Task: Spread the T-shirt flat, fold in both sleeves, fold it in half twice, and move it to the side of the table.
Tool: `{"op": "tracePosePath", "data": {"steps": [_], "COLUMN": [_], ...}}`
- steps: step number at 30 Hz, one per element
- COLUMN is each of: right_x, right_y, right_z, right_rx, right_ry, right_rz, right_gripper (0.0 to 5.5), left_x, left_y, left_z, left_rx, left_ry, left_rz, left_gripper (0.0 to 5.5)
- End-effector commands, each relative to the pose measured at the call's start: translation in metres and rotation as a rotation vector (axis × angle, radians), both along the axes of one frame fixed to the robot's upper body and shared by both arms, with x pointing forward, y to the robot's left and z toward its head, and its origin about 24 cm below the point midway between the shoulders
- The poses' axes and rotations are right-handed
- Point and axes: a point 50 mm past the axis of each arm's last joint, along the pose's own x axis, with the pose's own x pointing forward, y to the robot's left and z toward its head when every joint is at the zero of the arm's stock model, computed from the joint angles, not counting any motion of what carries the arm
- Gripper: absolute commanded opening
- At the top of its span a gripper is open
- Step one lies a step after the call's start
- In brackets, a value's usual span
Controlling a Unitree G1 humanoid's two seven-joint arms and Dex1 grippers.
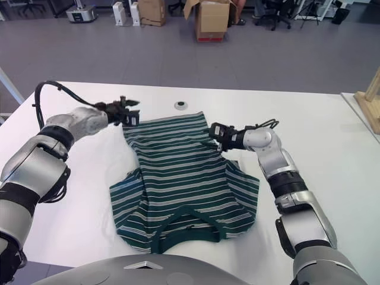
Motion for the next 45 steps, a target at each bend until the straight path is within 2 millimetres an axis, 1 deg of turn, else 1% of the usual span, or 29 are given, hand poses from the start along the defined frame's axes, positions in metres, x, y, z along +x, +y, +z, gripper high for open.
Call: {"op": "tracePosePath", "data": {"steps": [1, 4, 5, 7, 9, 11, 13, 15, 20, 24, 27, 29, 31, 32, 33, 35, 37, 39, 41, 44, 45], "right_x": [-0.013, -0.022, -0.022, -0.026, -0.029, -0.032, -0.035, -0.037, -0.038, -0.038, -0.037, -0.037, -0.038, -0.038, -0.039, -0.040, -0.041, -0.040, -0.039, -0.043, -0.044], "right_y": [0.004, 0.003, 0.003, 0.000, -0.003, -0.004, -0.004, -0.003, -0.002, -0.002, -0.001, -0.002, -0.001, -0.001, -0.001, -0.003, -0.004, -0.004, -0.007, -0.024, -0.030], "right_z": [-0.012, -0.026, -0.028, -0.033, -0.036, -0.039, -0.043, -0.045, -0.045, -0.046, -0.045, -0.046, -0.048, -0.049, -0.049, -0.050, -0.050, -0.053, -0.064, -0.096, -0.103], "right_rx": [0.051, 0.049, 0.049, 0.051, 0.047, 0.042, 0.037, 0.033, 0.034, 0.031, 0.031, 0.026, 0.018, 0.006, 0.000, -0.004, -0.004, -0.017, -0.057, -0.124, -0.134], "right_ry": [0.058, 0.092, 0.098, 0.106, 0.113, 0.123, 0.131, 0.135, 0.136, 0.135, 0.132, 0.134, 0.133, 0.128, 0.127, 0.125, 0.125, 0.127, 0.141, 0.213, 0.229], "right_rz": [-0.023, -0.040, -0.046, -0.070, -0.086, -0.095, -0.099, -0.099, -0.102, -0.102, -0.099, -0.099, -0.094, -0.088, -0.086, -0.087, -0.092, -0.094, -0.112, -0.226, -0.269], "right_gripper": [2.25, 2.25, 2.25, 2.25, 2.25, 2.25, 2.25, 2.25, 2.25, 2.25, 2.25, 2.25, 2.25, 2.25, 2.25, 2.25, 2.25, 2.25, 2.25, 2.25, 2.25], "left_x": [-0.024, -0.055, -0.066, -0.087, -0.100, -0.108, -0.119, -0.125, -0.130, -0.123, -0.124, -0.113, -0.109, -0.109, -0.112, -0.122, -0.128, -0.129, -0.126, -0.125, -0.126], "left_y": [0.021, 0.050, 0.055, 0.055, 0.052, 0.047, 0.042, 0.039, 0.037, 0.031, 0.032, 0.019, 0.012, 0.012, 0.016, 0.029, 0.042, 0.053, 0.060, 0.062, 0.063], "left_z": [-0.008, -0.034, -0.041, -0.053, -0.055, -0.051, -0.052, -0.052, -0.048, -0.037, -0.041, -0.040, -0.054, -0.065, -0.076, -0.098, -0.109, -0.110, -0.106, -0.100, -0.100], "left_rx": [-0.146, -0.070, -0.051, -0.034, -0.076, -0.139, -0.166, -0.189, -0.181, -0.235, -0.226, -0.335, -0.246, -0.167, -0.070, 0.110, 0.218, 0.248, 0.235, 0.177, 0.169], "left_ry": [0.462, 0.771, 0.842, 0.981, 1.054, 1.094, 1.126, 1.135, 1.135, 1.105, 1.132, 1.085, 1.004, 0.981, 0.971, 0.985, 0.993, 0.972, 0.942, 0.930, 0.934], "left_rz": [-0.130, -0.218, -0.258, -0.350, -0.401, -0.428, -0.454, -0.461, -0.449, -0.442, -0.420, -0.415, -0.393, -0.372, -0.355, -0.334, -0.329, -0.315, -0.302, -0.316, -0.320], "left_gripper": [1.54, 1.54, 1.54, 1.54, 1.54, 1.54, 1.54, 1.54, 1.54, 1.54, 1.54, 1.54, 1.54, 1.54, 1.54, 1.54, 1.54, 1.54, 1.54, 1.54, 1.54]}}
